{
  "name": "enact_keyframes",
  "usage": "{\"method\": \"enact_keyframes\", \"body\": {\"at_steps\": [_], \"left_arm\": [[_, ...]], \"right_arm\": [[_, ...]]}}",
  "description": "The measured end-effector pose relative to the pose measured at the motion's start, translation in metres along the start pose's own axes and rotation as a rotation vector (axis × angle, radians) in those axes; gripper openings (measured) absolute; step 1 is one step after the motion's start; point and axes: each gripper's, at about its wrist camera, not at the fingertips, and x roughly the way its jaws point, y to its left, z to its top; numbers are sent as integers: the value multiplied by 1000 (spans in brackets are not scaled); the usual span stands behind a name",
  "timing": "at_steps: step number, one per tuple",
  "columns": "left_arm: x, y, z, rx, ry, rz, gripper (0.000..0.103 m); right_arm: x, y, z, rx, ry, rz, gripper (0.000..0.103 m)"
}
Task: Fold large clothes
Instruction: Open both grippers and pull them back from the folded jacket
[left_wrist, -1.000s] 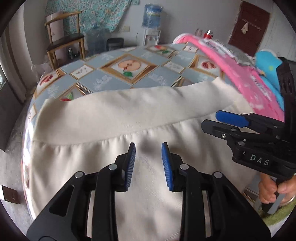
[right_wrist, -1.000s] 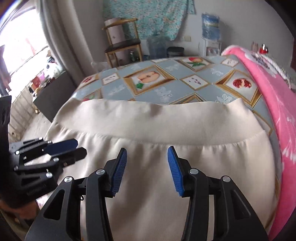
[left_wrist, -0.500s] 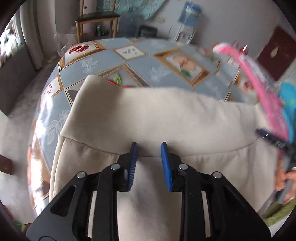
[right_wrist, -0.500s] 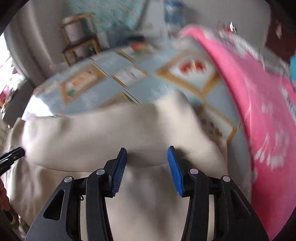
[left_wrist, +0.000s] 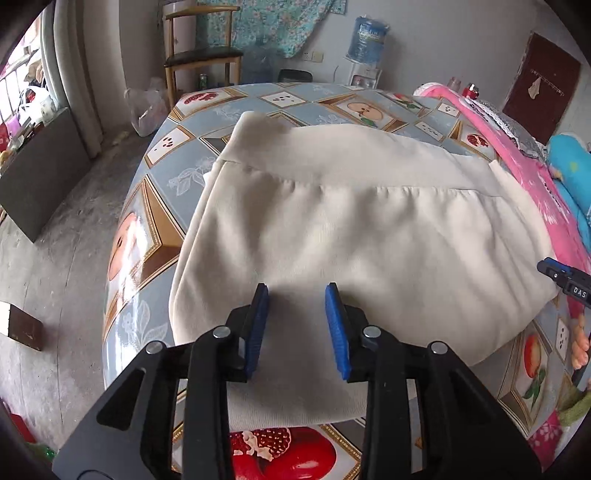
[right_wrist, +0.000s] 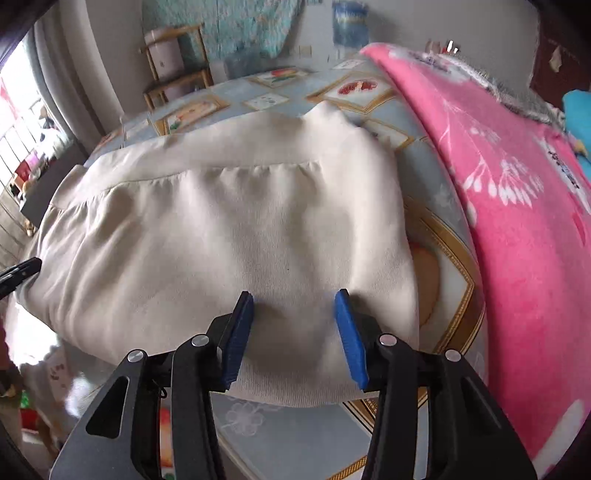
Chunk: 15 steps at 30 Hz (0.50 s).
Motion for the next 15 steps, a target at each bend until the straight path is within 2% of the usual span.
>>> {"method": "enact_keyframes", "body": {"at_steps": [1, 4, 6, 7, 8, 10, 13, 15], "left_arm": [[-4, 0, 1, -19, -3, 13, 30], [-36, -4, -3, -70, -61, -17, 32], [-64, -15, -19, -61, -104, -40, 43], [-77, -21, -29, -54, -121, -38, 53], [-89, -28, -41, -45, -137, -23, 63], [-109, -45, -59, 2, -161, 11, 76], [-130, -70, -81, 49, -191, 75, 85], [-139, -81, -88, 46, -198, 99, 89]], "right_arm": [[-5, 2, 2, 15, 8, -9, 45], [-39, 9, -1, 73, -28, 83, 48], [-65, 21, -16, 77, -79, 101, 60], [-77, 28, -26, 74, -101, 107, 69], [-86, 35, -36, 72, -115, 114, 73], [-102, 50, -56, 66, -123, 131, 79], [-120, 70, -78, 64, -133, 133, 87], [-134, 80, -89, 63, -145, 128, 91]]}}
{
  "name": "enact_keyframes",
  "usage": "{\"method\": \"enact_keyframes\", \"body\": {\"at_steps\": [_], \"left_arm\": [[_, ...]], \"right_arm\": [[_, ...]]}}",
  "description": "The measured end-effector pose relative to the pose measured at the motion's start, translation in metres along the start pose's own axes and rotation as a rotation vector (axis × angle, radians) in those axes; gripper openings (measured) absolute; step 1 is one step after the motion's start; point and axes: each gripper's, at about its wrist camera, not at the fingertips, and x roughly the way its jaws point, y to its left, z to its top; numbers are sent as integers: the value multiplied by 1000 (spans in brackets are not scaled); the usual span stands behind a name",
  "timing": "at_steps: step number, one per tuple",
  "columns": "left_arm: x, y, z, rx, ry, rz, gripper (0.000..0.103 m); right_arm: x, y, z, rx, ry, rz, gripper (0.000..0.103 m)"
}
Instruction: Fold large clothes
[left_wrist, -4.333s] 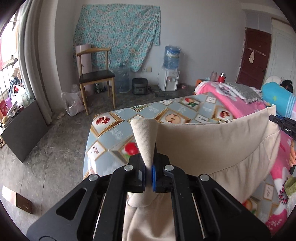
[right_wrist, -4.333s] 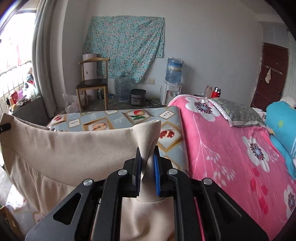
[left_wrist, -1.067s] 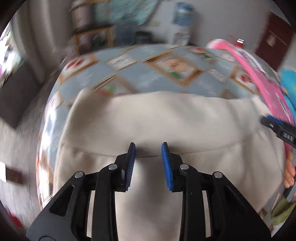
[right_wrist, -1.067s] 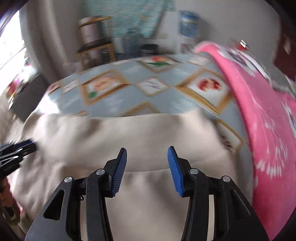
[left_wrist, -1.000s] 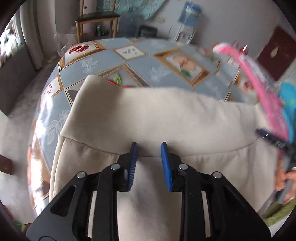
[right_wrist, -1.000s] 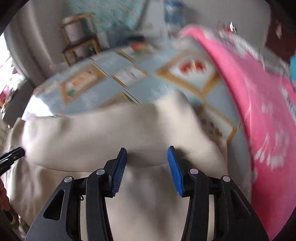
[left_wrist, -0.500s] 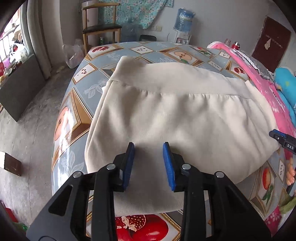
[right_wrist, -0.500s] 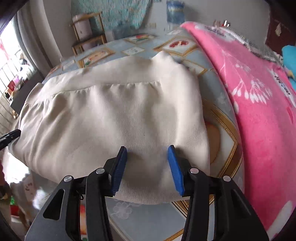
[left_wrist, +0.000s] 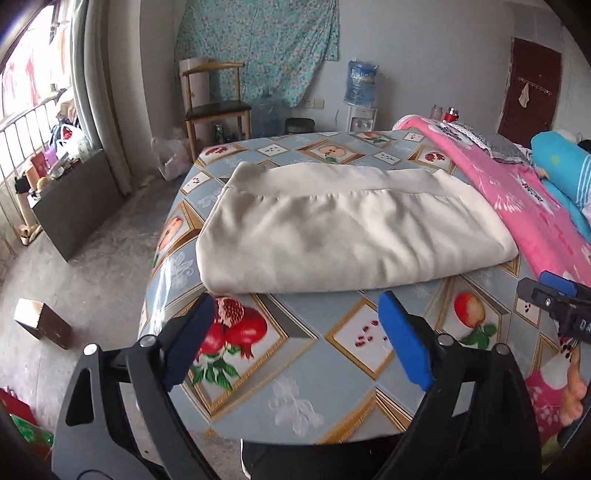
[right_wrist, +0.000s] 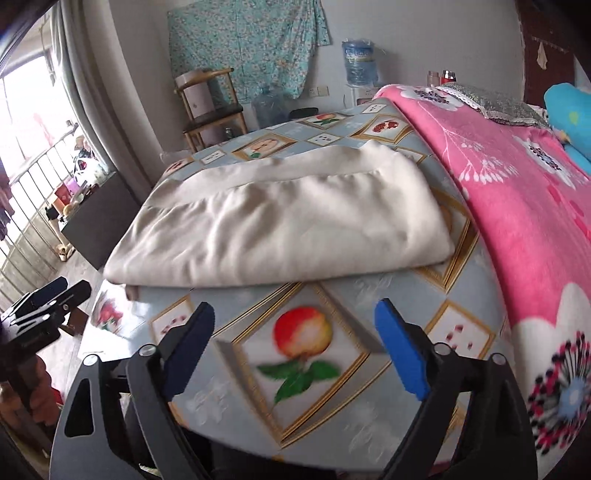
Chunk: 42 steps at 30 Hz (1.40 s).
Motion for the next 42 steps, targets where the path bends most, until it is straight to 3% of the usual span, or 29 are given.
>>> {"method": "enact_keyframes", "body": {"at_steps": [9, 19, 27, 36, 42], "left_arm": [[-13, -17, -8, -18, 32, 72, 92], [-22, -23, -4, -12, 11, 98, 95], [-15, -32, -3, 15, 19, 145, 95], [-1, -35, -4, -7, 68, 106, 95], [9, -35, -4, -11, 75, 60, 95]], "right_arm": [[-40, 26, -8, -85, -84, -101, 97], [-47, 26, -5, -59, -96, -104, 97], [-49, 35, -4, -147, -143, -189, 97], [-37, 40, -2, -201, -137, -258, 97], [-29, 29, 2, -170, -111, -209, 97]]}}
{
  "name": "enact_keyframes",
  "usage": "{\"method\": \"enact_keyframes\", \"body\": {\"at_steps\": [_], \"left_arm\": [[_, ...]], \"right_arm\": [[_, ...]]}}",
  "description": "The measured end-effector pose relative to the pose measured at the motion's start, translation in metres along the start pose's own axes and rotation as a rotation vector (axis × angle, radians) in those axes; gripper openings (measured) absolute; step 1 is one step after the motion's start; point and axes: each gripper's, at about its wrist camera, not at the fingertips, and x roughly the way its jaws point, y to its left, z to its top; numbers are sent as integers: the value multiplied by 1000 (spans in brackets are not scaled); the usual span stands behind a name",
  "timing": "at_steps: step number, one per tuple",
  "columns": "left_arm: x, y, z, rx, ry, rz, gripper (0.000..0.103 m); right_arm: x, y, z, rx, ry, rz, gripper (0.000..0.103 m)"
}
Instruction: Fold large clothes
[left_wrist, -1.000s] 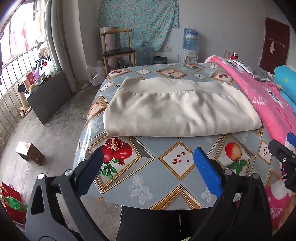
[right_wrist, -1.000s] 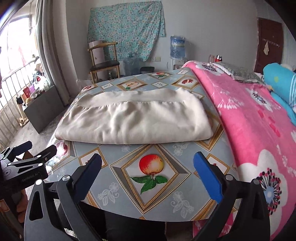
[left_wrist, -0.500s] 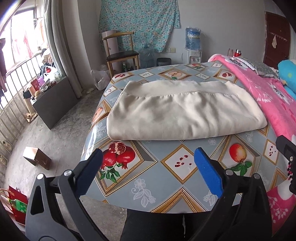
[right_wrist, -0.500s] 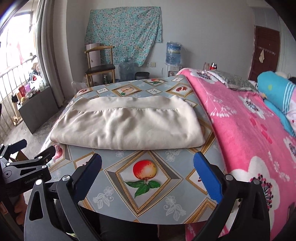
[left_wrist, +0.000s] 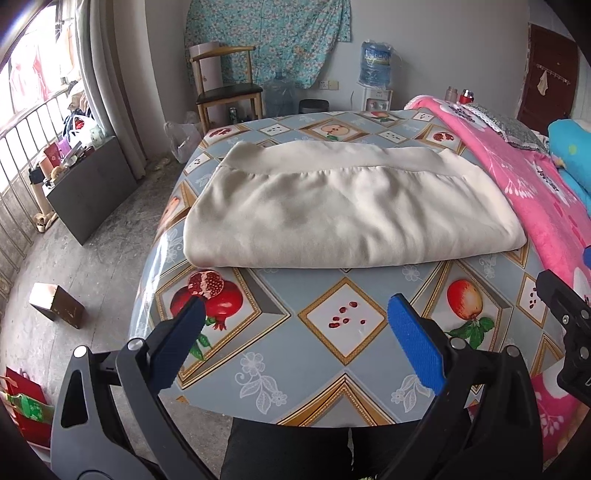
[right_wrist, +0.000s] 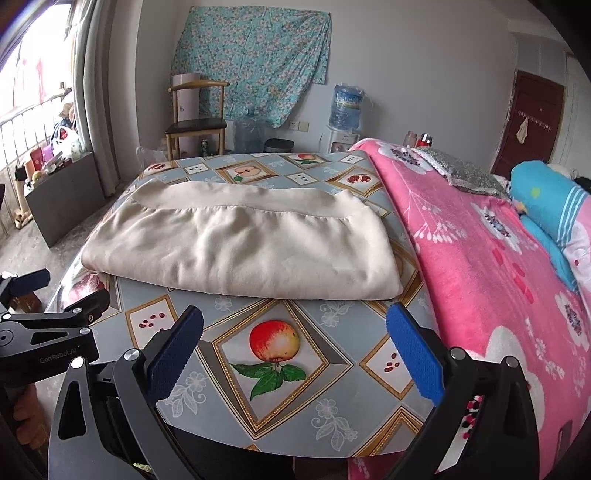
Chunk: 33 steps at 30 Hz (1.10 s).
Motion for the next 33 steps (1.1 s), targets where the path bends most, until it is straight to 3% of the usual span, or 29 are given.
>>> {"method": "enact_keyframes", "body": {"at_steps": [8, 13, 17, 24, 33], "left_arm": [[20, 6, 5, -21, -8, -89, 95], [38, 8, 5, 32, -17, -36, 95], [52, 14, 7, 44, -4, -42, 95], [61, 20, 12, 6, 1, -66, 95], [58, 19, 9, -16, 28, -75, 95]], "right_arm": [[21, -21, 2, 62, 22, 21, 97], [48, -43, 3, 143, 81, -4, 97], [68, -57, 1, 212, 138, 41, 97], [82, -50, 2, 222, 173, 131, 97], [73, -34, 1, 179, 164, 149, 97]]}}
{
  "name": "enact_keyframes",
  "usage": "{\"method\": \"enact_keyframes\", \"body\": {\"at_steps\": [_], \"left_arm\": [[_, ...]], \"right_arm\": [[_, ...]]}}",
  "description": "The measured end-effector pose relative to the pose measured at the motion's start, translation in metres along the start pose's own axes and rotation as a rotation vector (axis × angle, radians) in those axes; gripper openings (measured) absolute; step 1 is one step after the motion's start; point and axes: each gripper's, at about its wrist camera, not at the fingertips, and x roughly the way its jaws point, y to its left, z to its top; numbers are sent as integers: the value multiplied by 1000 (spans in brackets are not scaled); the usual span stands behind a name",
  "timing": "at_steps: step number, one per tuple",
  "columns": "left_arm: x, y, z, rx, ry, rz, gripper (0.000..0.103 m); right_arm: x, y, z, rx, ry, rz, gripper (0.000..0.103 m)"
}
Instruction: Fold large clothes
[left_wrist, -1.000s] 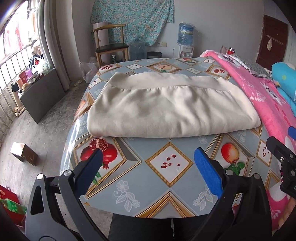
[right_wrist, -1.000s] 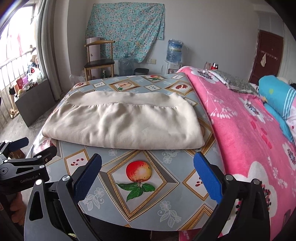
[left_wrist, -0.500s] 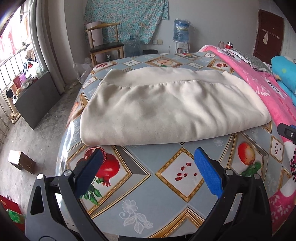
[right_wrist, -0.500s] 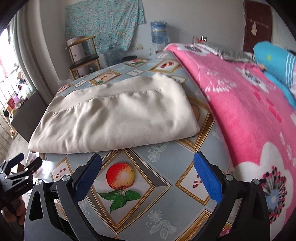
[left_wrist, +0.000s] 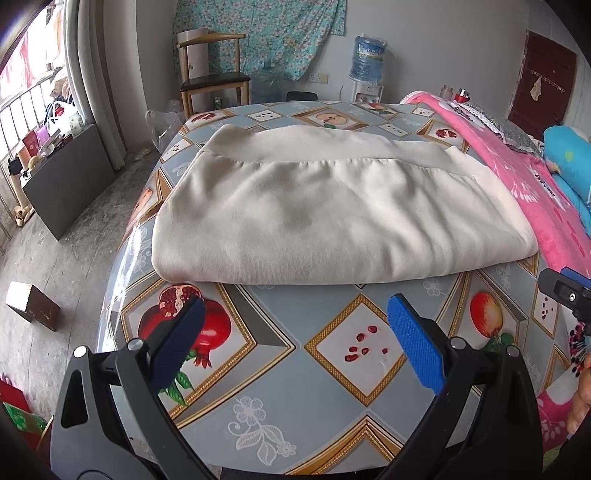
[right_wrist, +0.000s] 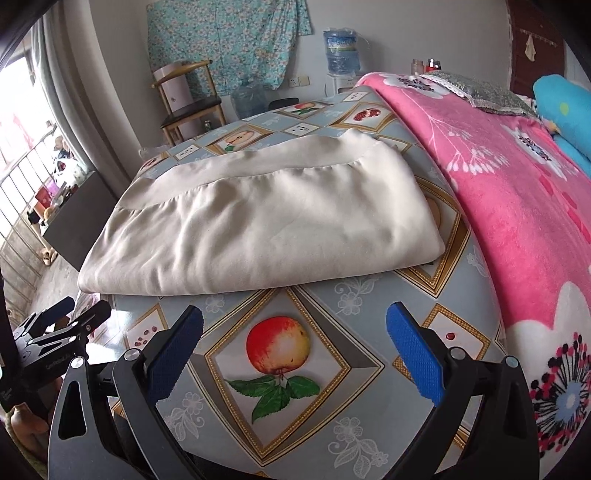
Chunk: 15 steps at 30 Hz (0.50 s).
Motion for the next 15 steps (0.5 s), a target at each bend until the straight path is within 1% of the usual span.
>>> {"method": "enact_keyframes", "body": {"at_steps": [4, 7, 11, 15], "left_arm": [[-9, -1, -4, -24, 8, 7, 95], [-14, -1, -7, -52, 25, 23, 95], [-20, -4, -9, -56, 58, 61, 95], [-28, -7, -9, -56, 66, 62, 95]], "right_arm": [[-3, 8, -3, -6, 15, 6, 97], [-6, 20, -7, -36, 24, -15, 97], [-17, 32, -12, -78, -5, -65, 97], [-26, 37, -15, -109, -37, -108, 97]]}}
